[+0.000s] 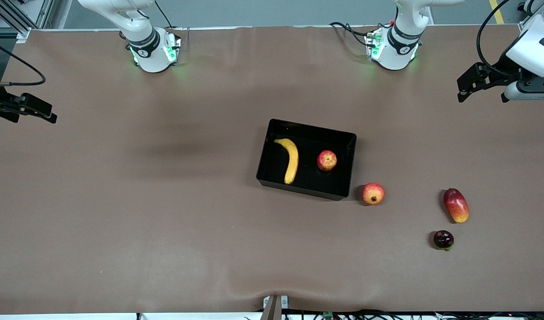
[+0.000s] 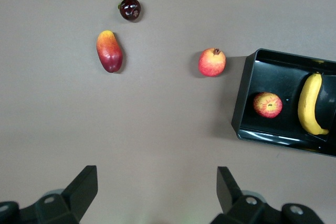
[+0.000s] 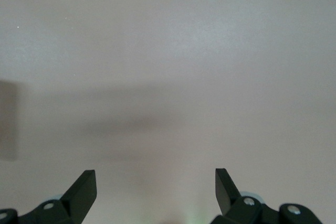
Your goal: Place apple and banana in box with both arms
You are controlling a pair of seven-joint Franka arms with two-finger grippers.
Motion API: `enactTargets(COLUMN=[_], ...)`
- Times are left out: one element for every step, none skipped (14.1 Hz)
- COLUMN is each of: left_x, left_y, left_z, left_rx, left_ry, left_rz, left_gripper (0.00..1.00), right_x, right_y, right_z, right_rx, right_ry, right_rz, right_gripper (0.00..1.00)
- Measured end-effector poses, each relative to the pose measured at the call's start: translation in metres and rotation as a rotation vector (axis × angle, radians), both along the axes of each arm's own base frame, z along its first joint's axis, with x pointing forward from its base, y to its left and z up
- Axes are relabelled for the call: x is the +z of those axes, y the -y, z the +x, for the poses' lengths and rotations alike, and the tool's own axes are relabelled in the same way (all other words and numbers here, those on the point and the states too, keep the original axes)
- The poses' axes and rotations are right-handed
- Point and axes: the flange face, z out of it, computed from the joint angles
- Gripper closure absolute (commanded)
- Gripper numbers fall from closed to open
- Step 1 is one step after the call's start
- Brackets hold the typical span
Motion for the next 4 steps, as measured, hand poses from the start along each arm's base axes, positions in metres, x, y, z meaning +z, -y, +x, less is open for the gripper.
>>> enactTargets(left_x=[-0.0013,-0.0022,-0.0024,-0.002], left_y=[0.0,0.0,-0.0001,-0.0002], left_z=[0.0009,0.0016,0.0019,0.0019], left_rx=[0.017,0.03,0.036,0.039], left_ry=[-0.002,-0.003,-0.003,-0.003], left_rz=[0.0,-0.001,-0.001,-0.001], left_gripper=[0.0,0.0,0.0,0.0], right_x=[0.0,0.0,0.0,0.0], right_y=[0.0,0.0,0.0,0.0], right_z=[0.0,0.0,0.0,0.0], right_rx=[0.0,0.0,0.0,0.0], right_ry=[0.0,0.0,0.0,0.0], right_rz=[0.0,0.0,0.0,0.0], right_gripper=[0.0,0.0,0.0,0.0])
